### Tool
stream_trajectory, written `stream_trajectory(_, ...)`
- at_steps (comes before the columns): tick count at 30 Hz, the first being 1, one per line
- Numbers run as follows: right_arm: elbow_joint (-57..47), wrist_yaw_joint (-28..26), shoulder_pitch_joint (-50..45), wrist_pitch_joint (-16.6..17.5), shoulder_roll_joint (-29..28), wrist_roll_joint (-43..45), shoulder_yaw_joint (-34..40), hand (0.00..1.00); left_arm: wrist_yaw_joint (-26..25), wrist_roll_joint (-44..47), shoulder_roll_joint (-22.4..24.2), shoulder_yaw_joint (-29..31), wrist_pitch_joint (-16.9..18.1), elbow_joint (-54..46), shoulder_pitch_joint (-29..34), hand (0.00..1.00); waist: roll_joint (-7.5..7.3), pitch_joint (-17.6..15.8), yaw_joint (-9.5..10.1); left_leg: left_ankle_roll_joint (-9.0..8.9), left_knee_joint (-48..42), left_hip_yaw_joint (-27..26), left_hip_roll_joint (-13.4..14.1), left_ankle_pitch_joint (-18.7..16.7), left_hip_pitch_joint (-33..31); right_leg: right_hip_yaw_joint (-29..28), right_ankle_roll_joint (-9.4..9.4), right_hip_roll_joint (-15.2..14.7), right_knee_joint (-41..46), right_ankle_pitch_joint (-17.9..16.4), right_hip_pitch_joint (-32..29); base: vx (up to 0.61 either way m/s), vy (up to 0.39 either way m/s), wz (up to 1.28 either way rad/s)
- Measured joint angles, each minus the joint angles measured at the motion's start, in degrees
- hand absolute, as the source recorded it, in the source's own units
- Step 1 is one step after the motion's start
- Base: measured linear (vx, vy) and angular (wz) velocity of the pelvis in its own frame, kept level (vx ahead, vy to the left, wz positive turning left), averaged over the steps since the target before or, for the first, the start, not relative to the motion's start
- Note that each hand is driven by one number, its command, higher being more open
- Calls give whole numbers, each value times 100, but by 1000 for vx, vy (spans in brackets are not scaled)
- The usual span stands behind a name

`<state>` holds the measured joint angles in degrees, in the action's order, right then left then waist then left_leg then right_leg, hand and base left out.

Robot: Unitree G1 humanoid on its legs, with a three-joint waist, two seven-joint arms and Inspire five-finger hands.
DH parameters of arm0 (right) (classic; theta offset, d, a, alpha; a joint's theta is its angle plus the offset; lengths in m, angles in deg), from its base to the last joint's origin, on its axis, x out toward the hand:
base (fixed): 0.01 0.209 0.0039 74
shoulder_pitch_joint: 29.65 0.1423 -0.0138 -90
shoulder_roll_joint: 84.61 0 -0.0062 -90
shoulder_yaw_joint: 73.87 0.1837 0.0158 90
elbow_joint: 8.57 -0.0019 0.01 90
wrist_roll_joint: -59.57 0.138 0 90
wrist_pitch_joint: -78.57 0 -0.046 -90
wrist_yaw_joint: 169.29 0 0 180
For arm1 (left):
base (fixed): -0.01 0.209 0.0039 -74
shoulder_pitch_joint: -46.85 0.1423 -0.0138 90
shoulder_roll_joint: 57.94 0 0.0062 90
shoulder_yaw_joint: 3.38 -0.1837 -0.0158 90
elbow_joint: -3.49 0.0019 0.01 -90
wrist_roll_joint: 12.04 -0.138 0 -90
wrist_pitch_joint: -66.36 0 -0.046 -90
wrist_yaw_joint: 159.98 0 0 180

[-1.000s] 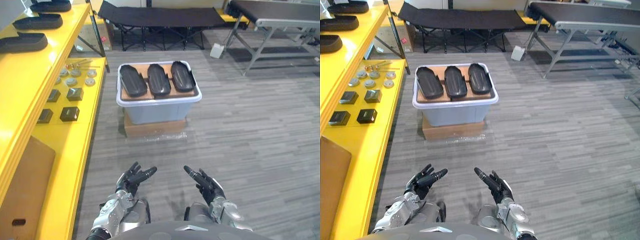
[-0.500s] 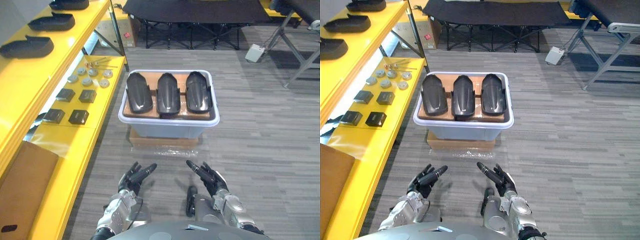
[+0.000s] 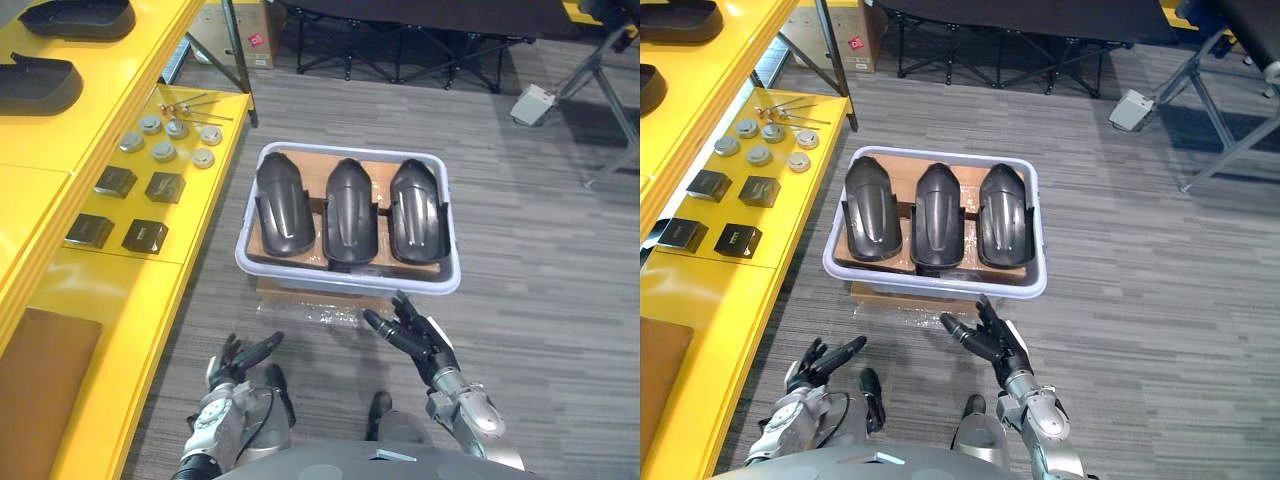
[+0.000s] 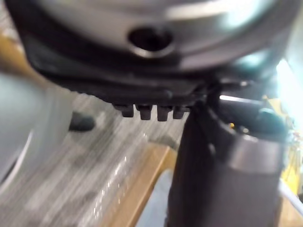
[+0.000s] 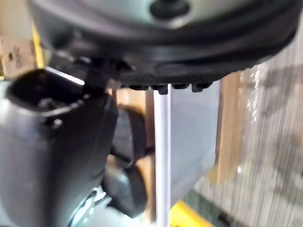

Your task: Walk over and take three plastic housings, then place them on the shelf

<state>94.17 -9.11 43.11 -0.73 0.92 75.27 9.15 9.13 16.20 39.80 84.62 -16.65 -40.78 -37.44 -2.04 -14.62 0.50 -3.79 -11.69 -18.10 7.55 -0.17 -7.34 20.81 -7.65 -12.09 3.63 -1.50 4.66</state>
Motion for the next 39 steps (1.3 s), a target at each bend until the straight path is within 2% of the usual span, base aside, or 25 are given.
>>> stream_trajectory(1, -552, -377, -151, -222, 81, 298, -59, 100, -84, -130, -79, 189, -12, 57, 116, 100, -27, 8, 13, 14, 134, -41, -32, 12, 134, 15, -2, -17, 9, 3, 57, 103, 34, -3)
stream_trajectory(3, -1327, -781, -393, -507, 267, 681, -101, 100, -180, -201, -167, 479, -37, 285, 306, 100, -79, 39, 3, 4, 322, -78, -52, 52, 335, 21, -2, -14, 15, 2, 148, 59, -26, -9)
stream_trajectory(4, -1941, -1398, -619, -1017, 514, 1428, -15, 100, -249, -200, -235, 756, -61, 604, 602, 100, -181, 116, -62, -30, 528, -83, -52, 117, 495, 51, -2, 21, 15, 2, 213, 31, -65, -8)
stream_trajectory(5, -2133, -1742, -718, -1217, 656, 1781, 57, 100, -292, -204, -261, 873, -64, 854, 775, 100, -274, 168, -75, -44, 676, -97, -52, 183, 586, 72, 3, 36, 16, -1, 223, -4, -54, -7)
stream_trajectory(8, -2254, -1967, -664, -1603, 889, 2140, 123, 100, -277, -230, -239, 1008, -50, 1274, 1083, 100, -480, 302, -63, -15, 1152, -122, -141, 409, 812, 102, 82, 29, 15, -66, 233, -60, -20, -3)
stream_trajectory(10, -2255, -1904, -581, -1746, 902, 2335, 133, 100, -272, -371, -219, 1135, -29, 1353, 1146, 100, -523, 333, -52, 26, 1388, -126, -227, 519, 885, 147, 83, -13, 32, -236, 223, -99, 2, 10)
stream_trajectory(11, -2264, -1609, -482, -1801, 889, 2566, 122, 100, -267, -440, -186, 1208, 56, 1344, 1181, 100, -627, 394, -61, 31, 1508, -135, -294, 516, 915, 234, 115, -107, 176, -400, 114, -132, 62, 28)
stream_trajectory(12, -2265, -1247, -380, -1801, 807, 2671, 171, 100, -250, -465, -172, 1246, 152, 1271, 1185, 100, -735, 402, -88, 149, 1245, -253, -322, 414, 791, 267, 54, -294, 508, -566, -49, -121, 84, 33)
stream_trajectory(13, -2264, -1083, -365, -1801, 760, 2689, 227, 100, -229, -463, -168, 1252, 197, 1210, 1177, 100, -774, 377, -101, 202, 662, -242, -268, 202, 604, 267, 47, -363, 688, -634, -118, -84, 79, 37)
stream_trajectory(15, -2272, -633, -369, -1801, 697, 2747, 399, 100, -158, -423, -148, 1252, 326, 995, 1204, 100, -669, 332, -72, 154, -363, -76, -55, -467, 103, 259, 54, -361, 943, -706, -149, -49, 77, 31)
stream_trajectory(17, -2266, -574, -513, -1801, 605, 2739, 447, 100, -158, -332, -157, 1258, 440, 698, 1251, 100, -725, 371, -87, 241, -465, 50, -81, -576, 39, 270, 308, -364, 934, -593, -105, -27, 110, 28)
stream_trajectory(18, -2234, -601, -542, -1800, 602, 2714, 438, 100, -142, -234, -151, 1258, 502, 493, 1216, 100, -631, 323, -94, 263, -525, 173, 54, -607, -40, 202, 537, -225, 1089, -273, -132, -28, 84, 23)
stream_trajectory(19, -2183, -608, -539, -1801, 594, 2629, 408, 100, -83, -114, -156, 1255, 573, 324, 1213, 100, -529, 260, -106, 261, -513, 264, 221, -606, -31, 49, 685, -45, 1224, 37, -211, -57, 109, 27)
stream_trajectory(20, -2168, -635, -601, -1800, 564, 2543, 403, 100, -14, -56, -165, 1257, 695, 167, 1217, 100, -471, 230, -111, 244, -505, 347, 391, -596, -17, -125, 633, 154, 1190, 240, -238, -63, 98, 18)
stream_trajectory(22, -2167, -631, -673, -1788, 539, 2511, 403, 100, 36, 54, -259, 1269, 791, 66, 1218, 100, -616, 306, -63, 218, -507, 336, 423, -581, -39, -175, 408, 240, 780, 360, -101, -52, 17, 5)
stream_trajectory(23, -2166, -588, -650, -1745, 539, 2512, 410, 100, 38, 107, -260, 1316, 802, 45, 1220, 100, -707, 345, -57, 210, -516, 271, 400, -583, -34, -200, 363, 228, 495, 387, 8, -40, -53, -9)
stream_trajectory(25, -2167, -417, -593, -1718, 541, 2506, 455, 100, 24, 442, -194, 1317, 806, 12, 1237, 100, -735, 365, -49, 149, -580, 144, 412, -591, -57, -210, 360, 268, 225, 282, 82, -36, -97, -25)
stream_trajectory(26, -2168, -186, -518, -1698, 545, 2442, 594, 100, -5, 679, -123, 1310, 802, -63, 1230, 100, -716, 358, -78, 93, -836, 124, 444, -654, -227, -197, 285, 286, 52, 77, 143, -28, -137, -19)
stream_trajectory(27, -2149, 1, -496, -1656, 552, 2326, 689, 100, 20, 792, -88, 1304, 802, -94, 1215, 100, -686, 339, -92, 84, -1024, 95, 490, -723, -335, -167, 127, 302, -55, -60, 190, -24, -140, 0)
stream_trajectory(28, -1992, 365, -410, -1594, 562, 2149, 980, 100, 87, 891, 28, 1269, 801, -119, 1148, 100, -500, 251, -98, 59, -1298, 44, 734, -800, -421, -52, 151, 434, -95, -60, 263, -43, -78, 9)
stream_trajectory(29, -1840, 761, -395, -1562, 566, 2040, 1345, 100, 180, 901, 148, 1092, 810, -125, 1134, 100, -345, 207, -100, 60, -1300, -62, 825, -793, -421, -25, 200, 465, -70, -88, 246, -45, -66, 17)
stream_trajectory(30, -1739, 993, -395, -1498, 574, 1955, 1635, 100, 227, 891, 256, 943, 811, -127, 1140, 100, -258, 217, -137, 54, -1207, -151, 843, -735, -411, 17, 201, 449, -63, -90, 230, -23, -31, 20)
stream_trajectory(33, -1706, 1694, -310, -1193, 612, 1722, 2223, 100, 270, 904, 379, 787, 774, -232, 1190, 100, -141, 230, -240, 37, -875, -420, 808, -414, -276, 17, 158, 381, 3, -47, 118, 41, -32, 3)
stream_trajectory(36, -1707, 2300, -197, -1034, 606, 1617, 2447, 100, 235, 628, 256, 605, 759, -399, 1169, 100, -238, 199, -242, 20, -473, -581, 691, -243, -53, -72, 161, 308, 32, -49, 59, 39, -24, -19)
stream_trajectory(39, -1602, 2320, -169, -1028, 595, 1627, 2569, 100, 209, 507, 130, 435, 613, -712, 987, 100, -397, 106, -238, 19, -161, -633, 590, -71, -58, -79, 160, 258, 35, -48, -84, 0, 0, 0)
